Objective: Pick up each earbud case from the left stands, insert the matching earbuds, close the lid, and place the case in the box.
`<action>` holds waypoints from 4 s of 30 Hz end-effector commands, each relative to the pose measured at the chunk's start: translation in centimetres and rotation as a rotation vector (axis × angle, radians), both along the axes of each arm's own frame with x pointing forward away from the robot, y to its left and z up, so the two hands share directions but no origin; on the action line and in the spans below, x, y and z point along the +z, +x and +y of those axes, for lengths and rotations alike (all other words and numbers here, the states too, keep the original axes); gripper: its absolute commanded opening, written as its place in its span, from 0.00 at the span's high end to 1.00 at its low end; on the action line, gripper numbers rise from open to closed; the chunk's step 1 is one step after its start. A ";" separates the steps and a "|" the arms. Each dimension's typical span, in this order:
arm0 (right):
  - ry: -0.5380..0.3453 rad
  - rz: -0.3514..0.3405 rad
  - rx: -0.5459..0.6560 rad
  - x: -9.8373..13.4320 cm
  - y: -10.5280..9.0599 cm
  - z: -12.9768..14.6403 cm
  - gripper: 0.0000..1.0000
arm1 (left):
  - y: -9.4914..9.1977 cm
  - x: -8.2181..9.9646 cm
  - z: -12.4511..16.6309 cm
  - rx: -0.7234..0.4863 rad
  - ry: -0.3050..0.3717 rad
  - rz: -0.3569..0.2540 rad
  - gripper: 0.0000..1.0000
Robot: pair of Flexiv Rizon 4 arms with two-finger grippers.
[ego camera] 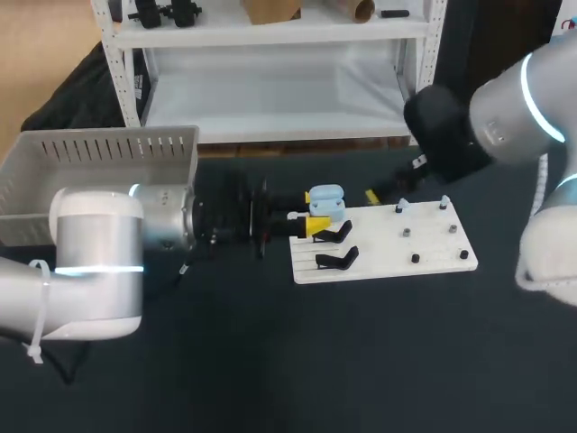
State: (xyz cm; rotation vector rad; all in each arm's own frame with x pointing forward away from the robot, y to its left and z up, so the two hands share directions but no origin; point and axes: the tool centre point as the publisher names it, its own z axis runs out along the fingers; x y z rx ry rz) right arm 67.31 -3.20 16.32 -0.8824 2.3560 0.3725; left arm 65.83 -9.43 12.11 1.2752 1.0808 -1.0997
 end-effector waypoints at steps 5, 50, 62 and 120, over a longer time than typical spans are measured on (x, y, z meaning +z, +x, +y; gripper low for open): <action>-0.183 -0.017 -0.144 -0.2 -0.7 -3.5 0.00 | -0.7 -0.1 0.4 -0.014 0.031 0.036 1.00; -0.445 0.192 -0.197 -10.4 8.5 -11.3 0.42 | -0.9 -0.1 0.7 -0.002 0.045 0.047 1.00; -0.484 0.185 -0.159 -12.1 9.0 -11.4 0.46 | -0.9 -0.1 0.7 -0.002 0.045 0.047 1.00; -0.489 0.148 -0.182 -14.2 11.3 -12.2 0.67 | -0.9 -0.1 0.7 -0.002 0.045 0.047 1.00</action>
